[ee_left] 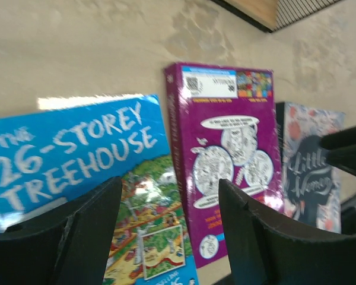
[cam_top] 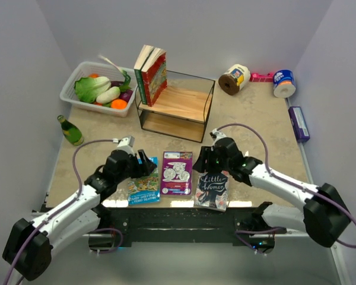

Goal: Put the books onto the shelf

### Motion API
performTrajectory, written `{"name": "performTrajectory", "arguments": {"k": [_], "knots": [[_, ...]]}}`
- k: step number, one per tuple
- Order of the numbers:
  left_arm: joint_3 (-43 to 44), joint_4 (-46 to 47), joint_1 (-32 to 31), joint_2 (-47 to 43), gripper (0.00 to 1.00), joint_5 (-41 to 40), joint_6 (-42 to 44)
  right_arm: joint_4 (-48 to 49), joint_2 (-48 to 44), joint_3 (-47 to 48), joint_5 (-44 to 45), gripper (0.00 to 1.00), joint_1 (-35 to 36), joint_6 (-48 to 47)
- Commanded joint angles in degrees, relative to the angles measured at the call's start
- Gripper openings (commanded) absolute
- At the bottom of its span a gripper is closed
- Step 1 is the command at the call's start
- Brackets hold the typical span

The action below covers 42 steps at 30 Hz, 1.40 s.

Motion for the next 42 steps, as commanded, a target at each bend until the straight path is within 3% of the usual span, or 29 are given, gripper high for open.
{"name": "performTrajectory", "arguments": {"k": [1,5,10,13,15,18,20,21,24,25,27,32,42], "knots": [[-5.76,23.77,-0.81,2.6,0.71,15.01,-8.77,11.31,5.82,-1.39,-4.11,0.56,0.92,4.65],[-4.63,27.75,-1.78,9.8,0.69,18.0,-7.38,12.56,13.1,0.8,-2.55,0.57,1.71,5.98],[-4.1,26.96,-2.92,16.32,0.67,14.85,-6.58,11.68,19.09,4.23,1.75,0.57,1.98,5.19],[-2.87,19.51,-4.06,16.85,0.67,6.78,-6.49,10.45,23.04,6.95,2.64,0.57,2.06,4.57],[-0.94,10.37,-4.77,15.54,0.67,-3.58,-7.28,9.65,26.2,8.45,2.56,0.57,2.15,4.57],[0.03,7.18,-4.94,14.13,0.67,-9.15,-6.68,12.63,27.71,7.94,0.54,0.52,2.33,5.27],[0.56,7.18,-4.94,15.78,0.67,-8.89,-5.88,15.79,28.06,7.06,-0.6,0.46,2.24,6.14],[0.82,7.18,-4.94,16.84,0.68,-8.37,-5.36,16.59,28.24,6.27,-1.57,0.35,2.33,6.41],[1.18,9.98,-4.94,21.93,0.67,-2.93,-4.65,19.23,28.5,5.12,-3.67,0.2,2.24,6.77],[0.57,11.39,-4.86,22.99,0.67,-1.35,-4.82,19.93,28.24,4.77,-4.12,0.09,2.24,6.77],[-0.66,15.52,-4.94,25.19,0.67,2.18,-6.13,21.77,27.8,3.54,-5.17,0.01,2.33,6.94],[-3.92,20.71,-4.86,25.81,0.66,4.47,-7.37,22.23,22.64,1.78,-5.63,0.0,2.33,5.98],[-5.06,24.75,-4.86,23.62,0.69,7.36,-6.41,5.36,4.43,1.87,3.08,0.0,2.33,1.32]]}}
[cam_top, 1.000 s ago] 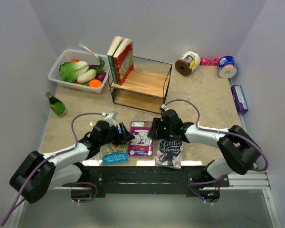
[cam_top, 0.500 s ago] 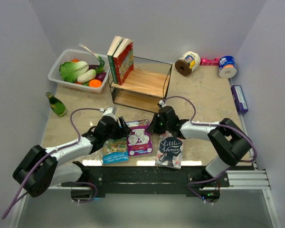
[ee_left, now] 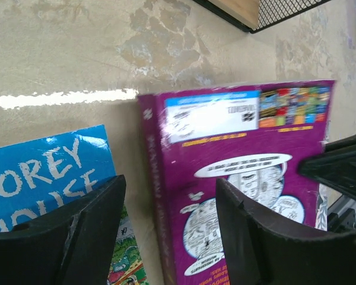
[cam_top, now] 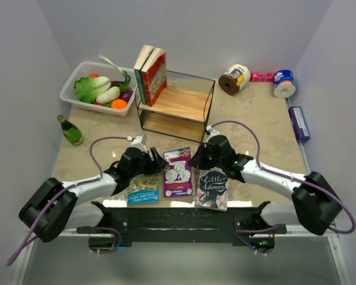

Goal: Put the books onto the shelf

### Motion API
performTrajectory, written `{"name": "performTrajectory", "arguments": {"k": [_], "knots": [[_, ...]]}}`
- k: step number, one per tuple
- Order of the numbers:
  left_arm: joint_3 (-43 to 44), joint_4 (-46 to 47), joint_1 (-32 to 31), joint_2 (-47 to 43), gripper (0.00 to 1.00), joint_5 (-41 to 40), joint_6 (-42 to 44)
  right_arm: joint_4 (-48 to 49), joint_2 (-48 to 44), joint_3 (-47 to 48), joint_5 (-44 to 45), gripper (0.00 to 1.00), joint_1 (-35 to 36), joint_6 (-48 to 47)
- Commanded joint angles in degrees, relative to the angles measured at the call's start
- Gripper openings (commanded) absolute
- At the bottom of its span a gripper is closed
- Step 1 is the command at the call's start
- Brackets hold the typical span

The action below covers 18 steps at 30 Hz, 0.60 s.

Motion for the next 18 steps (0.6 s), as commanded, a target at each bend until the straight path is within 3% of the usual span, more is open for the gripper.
{"name": "performTrajectory", "arguments": {"k": [1,7,12,18], "knots": [[-3.03,-1.45,-0.31,0.56,0.7,5.64,-0.13,-6.28,-7.02,-0.04,3.32,0.0,-0.01,-2.75],[-4.08,13.21,-0.31,11.6,0.77,20.13,-2.76,-4.35,-7.65,-3.02,1.48,0.0,-0.1,-1.09],[-9.52,40.26,-0.22,19.44,0.77,28.93,-12.51,-2.59,-7.39,-4.08,-0.8,0.0,-0.1,-0.46],[-11.82,71.39,-0.22,30.08,0.55,36.31,-22.69,-2.59,-8.88,-3.12,-2.12,0.0,-0.1,-1.52]]}}
